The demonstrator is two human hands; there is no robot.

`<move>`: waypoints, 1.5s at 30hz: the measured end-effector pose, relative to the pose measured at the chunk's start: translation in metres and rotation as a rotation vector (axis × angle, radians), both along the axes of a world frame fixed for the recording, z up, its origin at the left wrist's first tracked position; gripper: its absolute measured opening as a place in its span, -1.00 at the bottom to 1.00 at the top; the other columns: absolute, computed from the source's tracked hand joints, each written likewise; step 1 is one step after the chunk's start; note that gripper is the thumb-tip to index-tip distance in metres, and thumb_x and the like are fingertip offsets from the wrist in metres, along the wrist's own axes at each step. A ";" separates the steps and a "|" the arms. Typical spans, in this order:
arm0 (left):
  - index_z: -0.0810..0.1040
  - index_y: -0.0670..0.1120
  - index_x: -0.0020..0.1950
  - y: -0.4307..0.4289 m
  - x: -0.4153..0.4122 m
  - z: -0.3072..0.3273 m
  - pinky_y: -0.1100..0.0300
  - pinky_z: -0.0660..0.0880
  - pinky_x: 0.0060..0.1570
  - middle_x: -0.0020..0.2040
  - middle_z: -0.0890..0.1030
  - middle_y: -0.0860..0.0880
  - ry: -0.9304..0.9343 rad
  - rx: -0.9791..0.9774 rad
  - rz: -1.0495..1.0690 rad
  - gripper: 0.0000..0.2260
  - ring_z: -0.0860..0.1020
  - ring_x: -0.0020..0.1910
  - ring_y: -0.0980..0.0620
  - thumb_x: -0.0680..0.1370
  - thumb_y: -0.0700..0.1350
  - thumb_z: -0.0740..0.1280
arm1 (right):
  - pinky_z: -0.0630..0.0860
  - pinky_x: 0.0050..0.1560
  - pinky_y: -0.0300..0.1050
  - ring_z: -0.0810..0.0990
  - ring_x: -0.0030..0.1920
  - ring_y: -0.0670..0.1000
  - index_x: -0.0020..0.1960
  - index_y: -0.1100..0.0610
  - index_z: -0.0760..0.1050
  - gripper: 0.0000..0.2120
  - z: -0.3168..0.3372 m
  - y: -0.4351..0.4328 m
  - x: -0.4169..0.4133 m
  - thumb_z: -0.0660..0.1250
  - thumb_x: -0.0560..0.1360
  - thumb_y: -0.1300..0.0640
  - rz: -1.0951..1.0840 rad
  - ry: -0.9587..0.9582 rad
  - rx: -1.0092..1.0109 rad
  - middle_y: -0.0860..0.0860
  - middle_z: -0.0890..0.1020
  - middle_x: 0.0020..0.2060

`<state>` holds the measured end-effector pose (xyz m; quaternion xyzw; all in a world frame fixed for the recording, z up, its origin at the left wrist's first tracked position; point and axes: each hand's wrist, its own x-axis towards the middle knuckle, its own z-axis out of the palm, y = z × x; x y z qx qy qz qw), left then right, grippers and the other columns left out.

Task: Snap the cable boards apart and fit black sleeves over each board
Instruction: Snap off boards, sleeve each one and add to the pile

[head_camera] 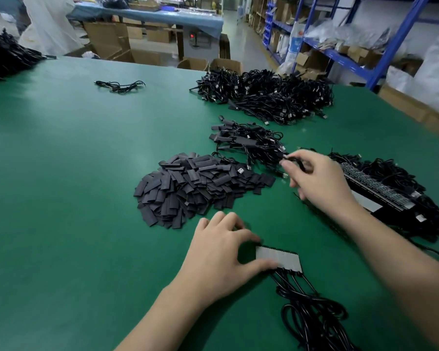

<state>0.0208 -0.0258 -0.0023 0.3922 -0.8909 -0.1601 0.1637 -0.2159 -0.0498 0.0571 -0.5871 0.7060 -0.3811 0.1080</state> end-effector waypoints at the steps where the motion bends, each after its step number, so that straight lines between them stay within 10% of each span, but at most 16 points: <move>1: 0.60 0.28 0.28 0.000 0.001 0.001 0.15 0.25 0.20 0.12 0.42 0.23 -0.019 -0.012 -0.013 -0.37 0.33 0.20 0.17 0.43 0.59 0.10 | 0.50 -0.45 -0.23 0.52 -0.55 -0.19 0.13 -0.06 0.61 -0.89 0.008 -0.020 -0.001 0.34 0.65 -0.01 -0.011 0.040 -0.006 -0.04 0.67 -0.35; 9: 0.56 0.19 0.21 -0.003 0.000 -0.001 0.23 0.27 0.15 0.13 0.47 0.21 0.052 0.044 -0.098 -0.50 0.38 0.17 0.18 0.42 0.46 0.36 | 0.52 0.21 0.03 0.58 0.23 0.13 0.48 0.07 0.43 -0.53 0.055 -0.126 0.005 0.30 0.65 -0.13 -0.079 0.118 0.136 0.09 0.60 0.24; 14: 0.54 0.05 0.08 -0.001 -0.004 -0.001 0.07 0.55 0.05 -0.08 0.62 0.15 0.409 0.420 -0.095 -0.59 0.60 -0.08 0.14 0.36 0.08 0.64 | 0.54 -0.14 -0.14 0.69 -0.02 0.07 0.16 -0.03 0.63 -0.75 0.019 -0.045 0.024 0.26 0.67 -0.13 0.112 0.061 0.150 -0.04 0.71 -0.02; 20: 0.57 -0.01 0.08 -0.001 -0.005 0.002 0.21 0.56 -0.14 -0.17 0.63 0.06 0.726 0.720 -0.074 -0.63 0.57 -0.26 0.08 0.39 -0.22 0.64 | 0.54 -0.12 -0.21 0.70 -0.12 -0.09 -0.03 -0.06 0.71 -0.61 -0.018 0.067 0.023 0.35 0.49 -0.35 0.305 -0.516 0.404 0.01 0.76 -0.11; 29: 0.56 0.04 0.10 0.004 -0.008 0.003 0.21 0.53 -0.17 -0.21 0.66 -0.04 0.749 0.664 0.080 -0.67 0.57 -0.27 0.06 0.44 -0.02 0.61 | 0.51 -0.41 -0.21 0.55 -0.40 -0.06 -0.08 0.15 0.63 -0.86 -0.046 0.082 0.041 0.54 0.49 0.11 0.191 -0.687 0.193 0.02 0.70 -0.27; 45: 0.52 -0.09 0.26 0.005 -0.010 0.005 0.22 0.48 -0.12 -0.18 0.59 -0.10 0.873 1.053 -0.124 -0.71 0.49 -0.22 -0.01 0.55 -0.20 0.41 | 0.44 -0.51 -0.20 0.55 -0.38 -0.04 -0.09 0.16 0.58 -0.78 -0.043 0.091 0.035 0.53 0.44 0.03 0.187 -0.919 0.141 0.08 0.68 -0.26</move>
